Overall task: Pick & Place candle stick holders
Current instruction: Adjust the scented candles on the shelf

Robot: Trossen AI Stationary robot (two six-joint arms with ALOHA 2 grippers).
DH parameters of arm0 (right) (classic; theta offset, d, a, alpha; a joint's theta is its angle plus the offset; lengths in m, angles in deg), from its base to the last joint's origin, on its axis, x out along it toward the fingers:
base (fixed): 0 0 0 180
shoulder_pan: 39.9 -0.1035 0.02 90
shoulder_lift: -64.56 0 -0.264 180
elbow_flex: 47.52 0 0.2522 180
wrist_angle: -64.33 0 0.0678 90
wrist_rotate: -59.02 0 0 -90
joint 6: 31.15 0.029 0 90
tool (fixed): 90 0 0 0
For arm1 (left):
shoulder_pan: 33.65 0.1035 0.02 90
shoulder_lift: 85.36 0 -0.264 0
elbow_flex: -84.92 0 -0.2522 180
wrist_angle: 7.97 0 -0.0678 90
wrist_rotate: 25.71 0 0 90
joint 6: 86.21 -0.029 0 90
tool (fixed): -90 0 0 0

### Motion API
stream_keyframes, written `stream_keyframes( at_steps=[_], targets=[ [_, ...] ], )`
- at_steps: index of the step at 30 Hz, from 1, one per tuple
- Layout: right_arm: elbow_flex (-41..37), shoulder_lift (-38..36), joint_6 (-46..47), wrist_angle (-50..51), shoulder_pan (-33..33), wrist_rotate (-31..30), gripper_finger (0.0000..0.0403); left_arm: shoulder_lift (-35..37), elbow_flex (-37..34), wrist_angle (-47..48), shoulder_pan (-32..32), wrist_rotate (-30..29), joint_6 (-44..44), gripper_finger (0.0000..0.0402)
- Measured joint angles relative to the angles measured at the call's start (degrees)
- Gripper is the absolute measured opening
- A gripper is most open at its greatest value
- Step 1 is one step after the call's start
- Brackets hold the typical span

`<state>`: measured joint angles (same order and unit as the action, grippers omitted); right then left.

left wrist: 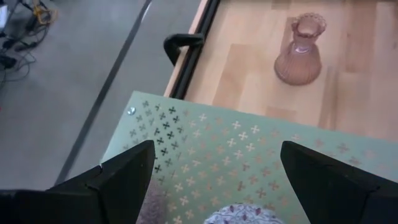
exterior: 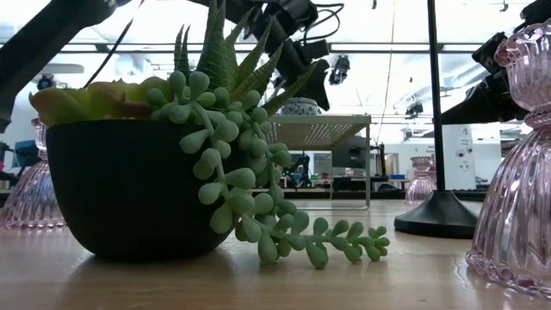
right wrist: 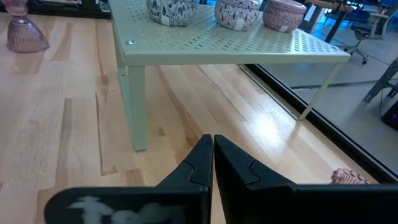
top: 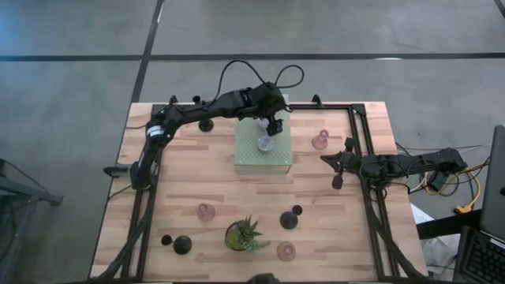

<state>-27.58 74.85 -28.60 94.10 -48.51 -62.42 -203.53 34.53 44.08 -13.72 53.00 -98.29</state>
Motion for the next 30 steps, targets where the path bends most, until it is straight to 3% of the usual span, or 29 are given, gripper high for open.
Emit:
stream_keyframes(
  at_steps=[30],
  targets=[
    [0.0,0.0,0.0,0.0,-0.01,0.0,0.0008,0.0,-0.38,4.84,0.59,-0.2,-0.14,0.0351]
  ],
)
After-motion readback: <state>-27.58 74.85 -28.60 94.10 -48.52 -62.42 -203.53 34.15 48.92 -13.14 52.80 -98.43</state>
